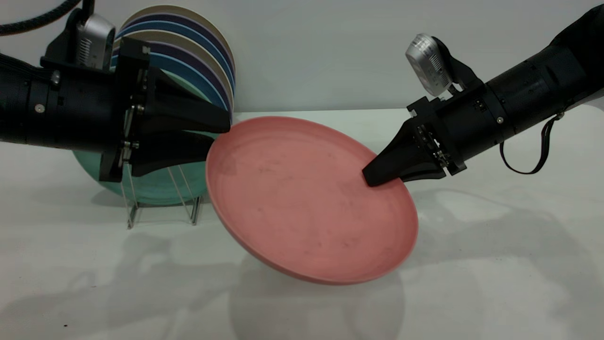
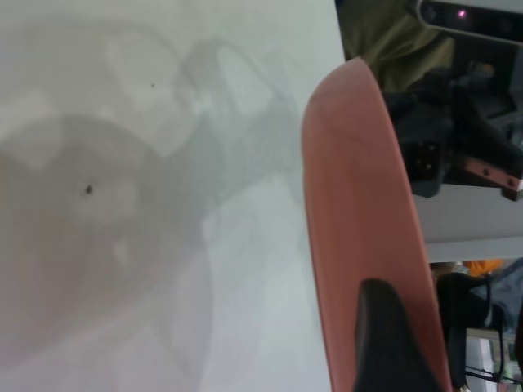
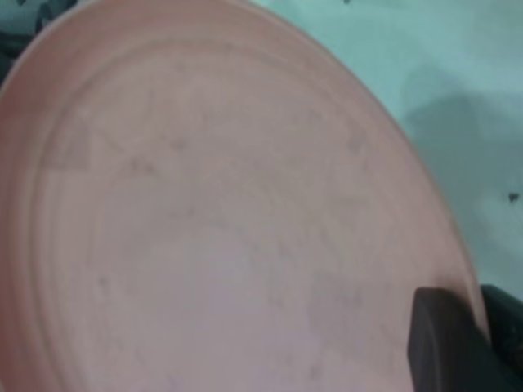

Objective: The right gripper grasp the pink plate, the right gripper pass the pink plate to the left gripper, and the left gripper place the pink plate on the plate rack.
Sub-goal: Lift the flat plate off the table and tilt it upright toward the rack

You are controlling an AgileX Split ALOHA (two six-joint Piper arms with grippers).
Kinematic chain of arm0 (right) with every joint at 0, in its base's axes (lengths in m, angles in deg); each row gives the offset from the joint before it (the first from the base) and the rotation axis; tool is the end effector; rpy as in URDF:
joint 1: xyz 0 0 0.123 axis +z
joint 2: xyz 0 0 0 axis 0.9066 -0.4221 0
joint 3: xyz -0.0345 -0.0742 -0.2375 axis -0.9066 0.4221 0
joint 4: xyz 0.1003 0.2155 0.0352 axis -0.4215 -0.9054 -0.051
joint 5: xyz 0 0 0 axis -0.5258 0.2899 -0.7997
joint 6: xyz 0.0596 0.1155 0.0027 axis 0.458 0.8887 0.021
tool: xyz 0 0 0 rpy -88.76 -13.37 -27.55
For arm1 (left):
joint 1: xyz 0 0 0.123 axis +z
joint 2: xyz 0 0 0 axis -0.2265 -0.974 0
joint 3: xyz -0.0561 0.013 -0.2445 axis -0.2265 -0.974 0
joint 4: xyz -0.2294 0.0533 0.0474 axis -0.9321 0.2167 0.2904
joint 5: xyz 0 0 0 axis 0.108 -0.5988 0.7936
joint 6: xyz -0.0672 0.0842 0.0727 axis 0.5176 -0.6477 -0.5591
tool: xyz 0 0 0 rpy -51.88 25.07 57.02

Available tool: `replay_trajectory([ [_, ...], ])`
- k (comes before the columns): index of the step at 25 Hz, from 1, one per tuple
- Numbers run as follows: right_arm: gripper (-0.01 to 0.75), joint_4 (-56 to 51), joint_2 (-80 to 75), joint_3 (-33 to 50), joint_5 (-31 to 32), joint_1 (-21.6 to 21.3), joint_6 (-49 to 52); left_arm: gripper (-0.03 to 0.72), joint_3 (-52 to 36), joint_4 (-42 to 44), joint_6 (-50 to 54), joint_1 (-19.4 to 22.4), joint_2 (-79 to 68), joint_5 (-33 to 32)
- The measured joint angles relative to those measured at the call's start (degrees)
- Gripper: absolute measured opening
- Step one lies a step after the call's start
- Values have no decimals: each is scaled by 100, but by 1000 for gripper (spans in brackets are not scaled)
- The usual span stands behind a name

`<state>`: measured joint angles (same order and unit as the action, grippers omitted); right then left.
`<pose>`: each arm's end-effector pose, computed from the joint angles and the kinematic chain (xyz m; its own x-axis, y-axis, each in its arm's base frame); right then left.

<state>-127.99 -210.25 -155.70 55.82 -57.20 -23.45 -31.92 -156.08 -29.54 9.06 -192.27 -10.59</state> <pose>0.3578 0.1574 0.0427 -0.8814 -0.2334 -0.4108 -0.4713 0.4953 0.7298 0.2928 -0.1174 0.0850 -0.9189 -0.2507 -0.3047 0.1063 0.5864 -0.8030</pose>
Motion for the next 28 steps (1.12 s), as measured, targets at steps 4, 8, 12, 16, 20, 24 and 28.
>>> replay_trajectory([
  [4, 36, -32, 0, 0, 24, -95, 0, 416, 0, 6, 36, -18, 0, 175],
  [8, 36, -93, 0, 0, 23, -123, 5, 416, 0, 6, 53, -19, 0, 255],
  [12, 37, -225, 13, 0, 4, -106, 5, 416, 0, 18, 64, -19, 0, 289],
  [16, 37, -401, 175, 0, 39, -14, -18, 416, 0, 103, 125, -24, 0, 336],
  [20, 37, -455, 385, 0, 91, 29, -35, 416, 6, 153, 165, -24, -31, 358],
  [24, 39, -455, 403, 0, 91, 29, -35, 401, 11, 153, 165, -24, -63, 358],
  [28, 40, -460, 403, 0, 86, 144, -30, 280, 16, 153, 185, -24, -63, 352],
])
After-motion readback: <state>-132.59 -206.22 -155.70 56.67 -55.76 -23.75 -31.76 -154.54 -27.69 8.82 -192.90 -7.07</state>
